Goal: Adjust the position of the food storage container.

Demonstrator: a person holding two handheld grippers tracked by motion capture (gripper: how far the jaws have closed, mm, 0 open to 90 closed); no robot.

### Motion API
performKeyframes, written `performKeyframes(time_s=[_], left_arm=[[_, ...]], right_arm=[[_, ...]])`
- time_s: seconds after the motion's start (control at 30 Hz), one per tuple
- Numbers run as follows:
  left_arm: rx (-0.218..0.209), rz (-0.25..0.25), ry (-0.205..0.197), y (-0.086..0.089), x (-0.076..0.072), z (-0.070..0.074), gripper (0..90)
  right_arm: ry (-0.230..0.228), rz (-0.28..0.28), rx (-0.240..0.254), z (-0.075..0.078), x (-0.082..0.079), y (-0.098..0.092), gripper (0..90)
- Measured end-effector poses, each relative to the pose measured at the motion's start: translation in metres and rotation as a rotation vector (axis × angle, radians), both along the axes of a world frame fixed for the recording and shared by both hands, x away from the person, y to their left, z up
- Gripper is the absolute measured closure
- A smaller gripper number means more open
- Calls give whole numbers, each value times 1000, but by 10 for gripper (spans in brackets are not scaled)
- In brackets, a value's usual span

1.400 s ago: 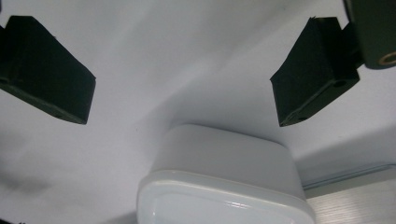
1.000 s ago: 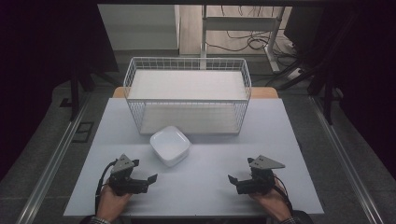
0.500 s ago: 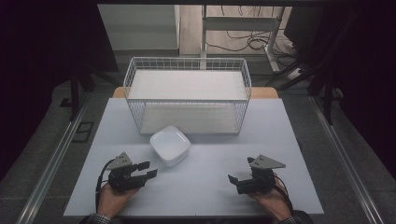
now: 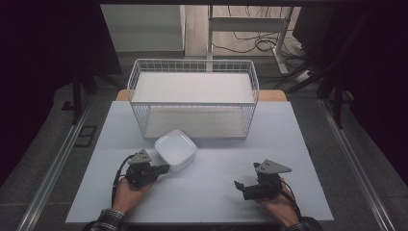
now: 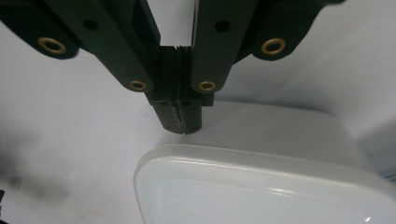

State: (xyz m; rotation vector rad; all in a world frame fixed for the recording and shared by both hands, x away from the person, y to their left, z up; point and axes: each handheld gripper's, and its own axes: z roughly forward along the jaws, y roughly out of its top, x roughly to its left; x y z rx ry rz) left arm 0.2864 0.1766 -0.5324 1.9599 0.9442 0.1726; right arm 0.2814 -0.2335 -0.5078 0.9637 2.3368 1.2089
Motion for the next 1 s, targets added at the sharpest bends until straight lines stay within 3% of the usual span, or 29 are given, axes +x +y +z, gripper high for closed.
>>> performKeyframes(time_s=[0.2, 0.3, 0.4, 0.5, 0.57, 0.73, 0.9, 1.0], left_arm=[[32, -53, -8, -28, 13, 0, 898], [46, -83, 14, -42, 19, 0, 897], [78, -90, -6, -38, 16, 7, 898], [73, -64, -23, -26, 13, 13, 898], [77, 6, -42, -3, 14, 17, 898], [46, 132, -18, 32, 31, 12, 898], [48, 165, -26, 37, 50, 7, 897], [44, 174, -18, 34, 68, 2, 898]], right_arm=[[0, 7, -2, 0, 1, 1, 16], [7, 13, -11, -1, 1, 3, 23], [7, 16, -21, 0, 1, 3, 27], [8, 18, -20, 1, 1, 3, 36], [8, 25, -19, 1, 1, 3, 50], [26, 43, -18, 2, 3, 6, 98], [40, 66, -36, 3, 8, 11, 178], [51, 76, -38, 4, 16, 18, 256]])
